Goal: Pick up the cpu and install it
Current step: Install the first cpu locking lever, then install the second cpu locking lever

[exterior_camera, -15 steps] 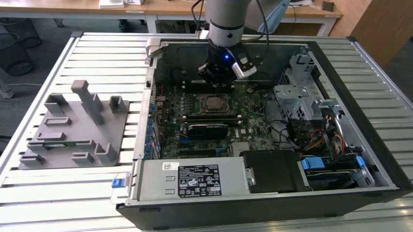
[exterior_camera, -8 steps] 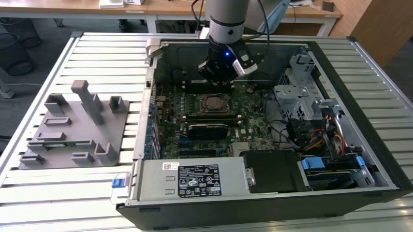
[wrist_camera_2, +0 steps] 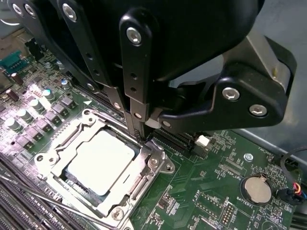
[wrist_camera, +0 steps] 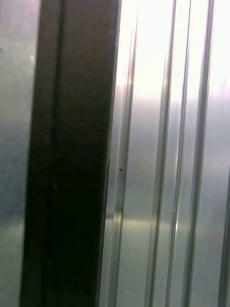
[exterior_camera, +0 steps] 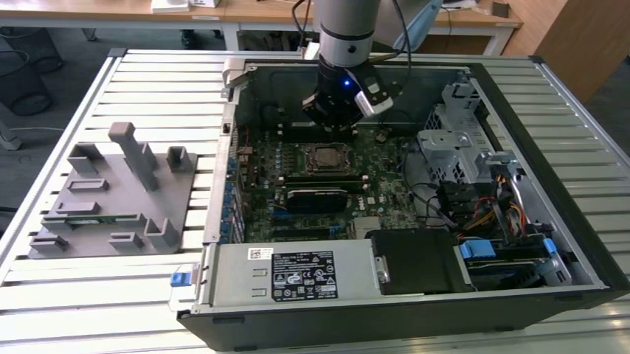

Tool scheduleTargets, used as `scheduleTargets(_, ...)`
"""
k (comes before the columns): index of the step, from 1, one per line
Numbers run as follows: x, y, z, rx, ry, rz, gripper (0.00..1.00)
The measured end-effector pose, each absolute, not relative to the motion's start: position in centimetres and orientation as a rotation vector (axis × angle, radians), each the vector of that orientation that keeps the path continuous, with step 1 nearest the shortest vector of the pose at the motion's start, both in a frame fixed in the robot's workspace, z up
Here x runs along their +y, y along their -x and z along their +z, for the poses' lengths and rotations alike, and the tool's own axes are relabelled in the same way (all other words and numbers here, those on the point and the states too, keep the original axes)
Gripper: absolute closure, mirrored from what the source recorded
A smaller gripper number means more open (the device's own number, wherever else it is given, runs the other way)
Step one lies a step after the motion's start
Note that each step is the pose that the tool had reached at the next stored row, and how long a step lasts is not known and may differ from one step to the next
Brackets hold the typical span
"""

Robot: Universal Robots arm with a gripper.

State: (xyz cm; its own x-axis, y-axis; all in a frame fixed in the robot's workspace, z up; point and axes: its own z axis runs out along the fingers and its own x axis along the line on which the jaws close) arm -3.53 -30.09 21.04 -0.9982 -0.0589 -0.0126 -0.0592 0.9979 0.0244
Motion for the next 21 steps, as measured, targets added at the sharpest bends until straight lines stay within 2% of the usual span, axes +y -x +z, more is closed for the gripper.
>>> scheduleTargets(21,-31.4,3.5,21.0,3.128,0.093,0.039,0.89)
